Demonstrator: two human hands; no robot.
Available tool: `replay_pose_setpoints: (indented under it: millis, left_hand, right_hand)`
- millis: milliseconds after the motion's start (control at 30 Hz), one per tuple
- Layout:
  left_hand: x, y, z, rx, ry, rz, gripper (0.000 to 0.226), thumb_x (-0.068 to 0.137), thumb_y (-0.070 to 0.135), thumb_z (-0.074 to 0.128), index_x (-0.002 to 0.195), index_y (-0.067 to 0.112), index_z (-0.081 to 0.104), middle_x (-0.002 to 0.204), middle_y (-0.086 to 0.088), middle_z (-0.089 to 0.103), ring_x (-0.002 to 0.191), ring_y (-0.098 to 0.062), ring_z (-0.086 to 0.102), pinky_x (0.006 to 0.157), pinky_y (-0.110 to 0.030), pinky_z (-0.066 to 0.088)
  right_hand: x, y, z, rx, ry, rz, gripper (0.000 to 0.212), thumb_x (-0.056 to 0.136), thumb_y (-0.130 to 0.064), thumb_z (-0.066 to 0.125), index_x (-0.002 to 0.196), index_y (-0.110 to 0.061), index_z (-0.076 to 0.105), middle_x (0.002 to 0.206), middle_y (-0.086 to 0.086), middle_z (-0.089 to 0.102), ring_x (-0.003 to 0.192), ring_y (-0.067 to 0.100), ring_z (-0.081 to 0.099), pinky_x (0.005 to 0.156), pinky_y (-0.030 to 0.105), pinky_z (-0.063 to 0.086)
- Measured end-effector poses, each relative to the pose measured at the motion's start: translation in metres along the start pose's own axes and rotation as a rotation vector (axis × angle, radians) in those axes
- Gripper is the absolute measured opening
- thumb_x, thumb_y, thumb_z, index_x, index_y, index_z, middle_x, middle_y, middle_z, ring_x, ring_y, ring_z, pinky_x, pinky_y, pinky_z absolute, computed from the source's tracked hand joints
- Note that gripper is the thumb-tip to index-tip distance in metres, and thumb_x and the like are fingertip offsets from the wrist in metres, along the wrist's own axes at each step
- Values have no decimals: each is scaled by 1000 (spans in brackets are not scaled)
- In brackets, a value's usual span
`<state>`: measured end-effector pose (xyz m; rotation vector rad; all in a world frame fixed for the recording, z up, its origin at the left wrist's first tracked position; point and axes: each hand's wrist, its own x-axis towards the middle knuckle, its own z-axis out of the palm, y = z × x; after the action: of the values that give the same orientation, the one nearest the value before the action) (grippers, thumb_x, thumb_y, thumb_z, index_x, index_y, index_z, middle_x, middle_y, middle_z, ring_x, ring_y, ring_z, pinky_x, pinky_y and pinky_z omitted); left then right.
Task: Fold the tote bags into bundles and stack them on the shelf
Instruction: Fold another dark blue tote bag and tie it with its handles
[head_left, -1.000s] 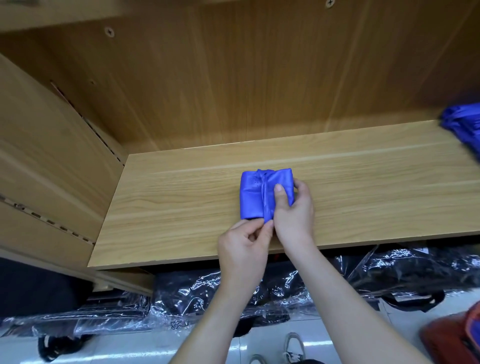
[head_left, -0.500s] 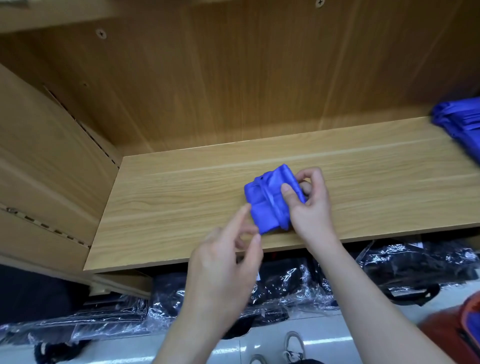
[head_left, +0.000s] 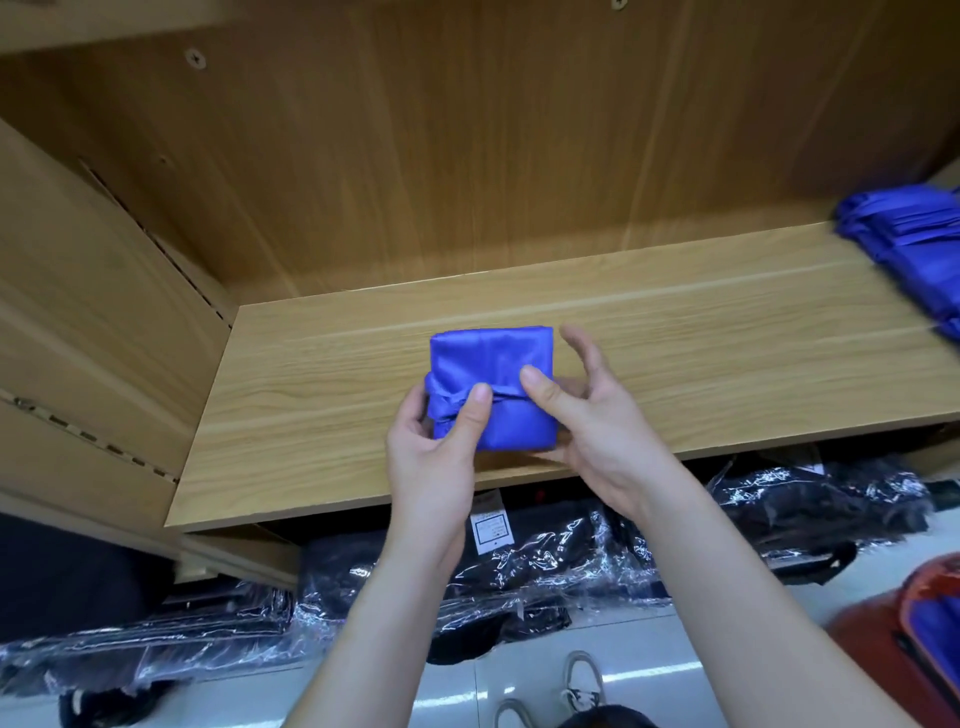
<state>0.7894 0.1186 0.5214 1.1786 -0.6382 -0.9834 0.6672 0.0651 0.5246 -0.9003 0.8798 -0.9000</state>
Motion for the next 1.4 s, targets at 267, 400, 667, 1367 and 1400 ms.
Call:
replay_pose_setpoints:
  millis: [267,400,667,1367,1400]
  left_hand:
    - [-10,-2,-23,76,-261,-133,35,70,17,78,102,8,69,100,-13,74,90,-20,69,77,-28,54]
    - [-16,7,-20,72,-313,-90,24,74,11,77,96,6,70,86,-5,76,76,-13,71,66,-21,54]
    - [-16,3,-11,572,-302,466,59,66,-22,63,92,29,74,94,18,73,92,0,64,83,-12,44]
    - [-41,-41,149,102,-468,-308,23,90,6,62,112,12,58,95,-6,75,81,-16,72,69,-26,57]
    - [-39,-45,160,116,-451,-293,20,91,4,61,110,11,59,92,-4,76,79,-14,72,69,-25,57]
  right_hand:
    - [-18,16,-15,-243,26,-236,24,84,-14,67,107,-14,67,105,6,73,96,21,68,89,39,55]
    - [-31,11,-24,-330,-71,-274,23,88,-8,66,109,-17,66,106,-2,73,99,12,66,86,27,52]
    - [-65,-18,-53,-593,-79,-27,72,79,-61,63,142,-47,33,114,5,63,99,21,64,86,30,55]
    - [-90,-55,-156,-50,407,-174,35,87,15,40,96,-19,44,92,13,61,83,21,60,84,41,56]
    - [-88,-59,-166,-116,411,-160,36,86,12,41,99,-21,45,94,10,62,83,19,60,83,37,57]
